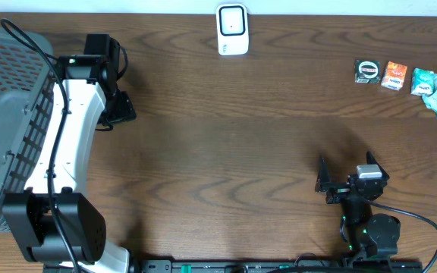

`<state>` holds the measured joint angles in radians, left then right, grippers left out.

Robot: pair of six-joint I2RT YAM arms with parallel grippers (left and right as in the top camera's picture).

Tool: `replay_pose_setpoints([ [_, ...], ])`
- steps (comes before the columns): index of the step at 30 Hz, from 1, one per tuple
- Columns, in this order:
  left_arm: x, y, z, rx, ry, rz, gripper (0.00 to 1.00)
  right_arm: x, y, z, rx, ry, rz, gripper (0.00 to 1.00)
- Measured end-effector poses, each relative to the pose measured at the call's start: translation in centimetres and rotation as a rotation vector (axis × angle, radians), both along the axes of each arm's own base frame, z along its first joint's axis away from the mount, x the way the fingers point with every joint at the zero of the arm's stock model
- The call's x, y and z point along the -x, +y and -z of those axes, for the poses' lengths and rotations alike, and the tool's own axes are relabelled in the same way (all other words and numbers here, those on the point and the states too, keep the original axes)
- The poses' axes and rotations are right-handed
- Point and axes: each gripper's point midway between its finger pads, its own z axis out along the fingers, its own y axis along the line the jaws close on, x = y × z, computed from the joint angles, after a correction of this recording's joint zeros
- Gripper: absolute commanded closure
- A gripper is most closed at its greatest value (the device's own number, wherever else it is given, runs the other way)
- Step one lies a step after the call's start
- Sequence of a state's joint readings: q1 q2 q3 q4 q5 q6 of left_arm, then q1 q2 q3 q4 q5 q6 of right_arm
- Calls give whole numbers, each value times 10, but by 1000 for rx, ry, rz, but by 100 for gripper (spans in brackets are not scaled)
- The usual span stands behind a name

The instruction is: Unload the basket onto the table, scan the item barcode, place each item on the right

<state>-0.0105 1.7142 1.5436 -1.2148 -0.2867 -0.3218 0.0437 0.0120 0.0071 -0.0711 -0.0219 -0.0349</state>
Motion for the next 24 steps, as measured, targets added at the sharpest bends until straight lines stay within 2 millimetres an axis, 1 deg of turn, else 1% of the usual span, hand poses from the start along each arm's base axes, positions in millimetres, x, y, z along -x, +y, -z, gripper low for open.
replay_pose_setpoints([
  [24,2,0,0,0,9,0,2,0,0,0,0,0,0,1],
])
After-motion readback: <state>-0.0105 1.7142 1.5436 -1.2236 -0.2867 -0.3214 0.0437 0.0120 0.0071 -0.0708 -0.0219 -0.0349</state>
